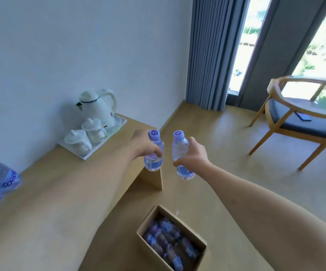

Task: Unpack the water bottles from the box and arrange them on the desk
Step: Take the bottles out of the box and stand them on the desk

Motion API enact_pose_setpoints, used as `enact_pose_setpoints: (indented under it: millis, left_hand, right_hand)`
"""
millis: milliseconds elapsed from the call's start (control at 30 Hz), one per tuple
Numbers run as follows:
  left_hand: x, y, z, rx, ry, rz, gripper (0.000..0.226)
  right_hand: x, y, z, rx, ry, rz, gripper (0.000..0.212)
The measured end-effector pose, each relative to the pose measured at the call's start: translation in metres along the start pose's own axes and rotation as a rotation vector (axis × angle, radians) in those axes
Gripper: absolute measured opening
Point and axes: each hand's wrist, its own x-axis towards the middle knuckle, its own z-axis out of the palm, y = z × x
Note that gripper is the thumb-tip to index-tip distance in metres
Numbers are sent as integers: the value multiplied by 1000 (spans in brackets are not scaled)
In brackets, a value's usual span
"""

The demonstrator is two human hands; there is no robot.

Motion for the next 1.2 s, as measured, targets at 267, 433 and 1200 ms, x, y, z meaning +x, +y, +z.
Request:
enact_pose_setpoints:
  millis: [267, 433, 1200]
  left_hand:
    - [-92, -23, -125, -64, 277, -63, 39]
    - [-155, -75, -192, -92, 410, -178, 49]
    - [-352, -374, -296, -284, 767, -569, 44]
  right_hand:
    - [-39, -128, 29, -52, -23, -217, 70]
    - [-77, -195, 83, -29, -86, -339, 65]
    - [-212, -347, 401, -147, -473, -562, 73]
